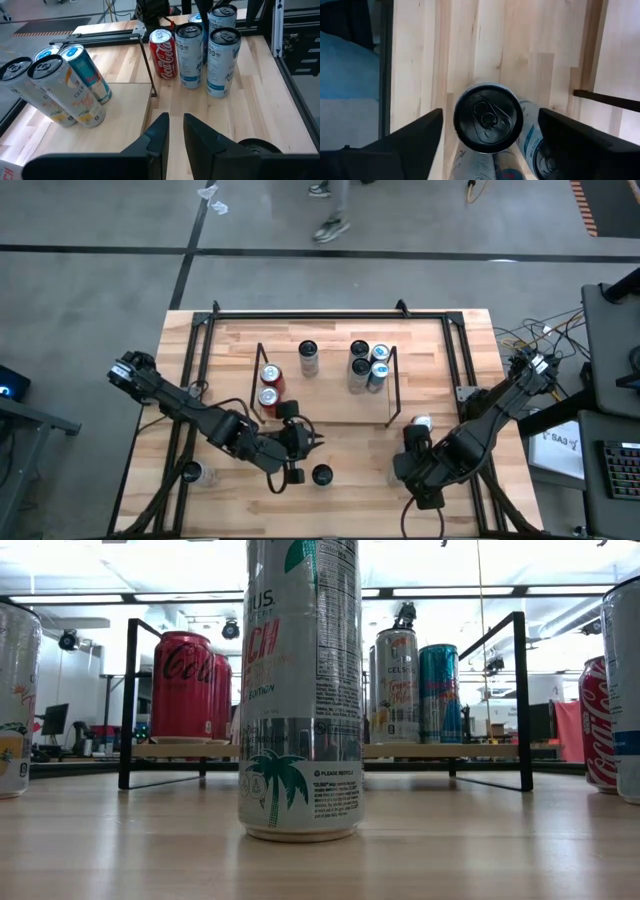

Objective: Place canned beverage on shelf
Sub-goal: Put the bottom left white and blue soda can on the shelf

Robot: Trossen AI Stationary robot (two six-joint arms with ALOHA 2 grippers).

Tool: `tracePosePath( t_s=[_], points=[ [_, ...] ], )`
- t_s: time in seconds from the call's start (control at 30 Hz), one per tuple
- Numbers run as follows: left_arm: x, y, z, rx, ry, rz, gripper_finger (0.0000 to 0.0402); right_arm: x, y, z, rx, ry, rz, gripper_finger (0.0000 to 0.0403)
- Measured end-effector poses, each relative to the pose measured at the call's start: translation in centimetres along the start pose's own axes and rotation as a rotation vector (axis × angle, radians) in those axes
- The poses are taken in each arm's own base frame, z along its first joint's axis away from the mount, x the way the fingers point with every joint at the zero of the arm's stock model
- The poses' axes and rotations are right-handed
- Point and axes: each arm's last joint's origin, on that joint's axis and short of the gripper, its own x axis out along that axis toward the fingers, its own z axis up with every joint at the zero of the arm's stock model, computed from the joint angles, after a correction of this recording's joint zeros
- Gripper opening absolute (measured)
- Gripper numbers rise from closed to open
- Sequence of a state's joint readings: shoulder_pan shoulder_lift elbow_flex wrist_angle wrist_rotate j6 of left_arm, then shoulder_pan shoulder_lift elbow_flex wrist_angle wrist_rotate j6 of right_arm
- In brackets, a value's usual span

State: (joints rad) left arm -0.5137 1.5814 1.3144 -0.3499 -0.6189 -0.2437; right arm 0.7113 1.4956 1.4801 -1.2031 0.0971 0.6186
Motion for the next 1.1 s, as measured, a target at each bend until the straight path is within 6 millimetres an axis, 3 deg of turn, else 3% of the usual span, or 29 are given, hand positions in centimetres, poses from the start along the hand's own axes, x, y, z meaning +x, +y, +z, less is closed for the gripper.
tracePosePath(
  t_s=[0.2, 0.43, 0.8, 0.97, 1.1],
  points=[
    [0.0, 0.0, 0.0, 0.001, 0.001, 0.000, 0.0040, 0.9, -0.1, -0.3, -0.003, 0.019, -0.013, 0.0356],
    [0.0, 0.0, 0.0, 0.017, 0.001, 0.000, 0.0040, 1.7, 0.0, -0.4, -0.001, 0.011, 0.013, 0.0359],
    [0.0, 0.0, 0.1, 0.034, -0.007, -0.002, 0.0040, 4.6, -0.5, -1.6, -0.041, 0.065, -0.016, 0.0358],
    [0.0, -0.1, 0.2, 0.037, -0.021, -0.005, 0.0040, 5.5, -0.9, -1.6, -0.041, 0.051, -0.013, 0.0332],
    [0.0, -0.1, 0.3, 0.034, -0.025, -0.006, 0.0040, 5.6, -1.3, -1.3, -0.025, 0.050, -0.020, 0.0279]
  ],
)
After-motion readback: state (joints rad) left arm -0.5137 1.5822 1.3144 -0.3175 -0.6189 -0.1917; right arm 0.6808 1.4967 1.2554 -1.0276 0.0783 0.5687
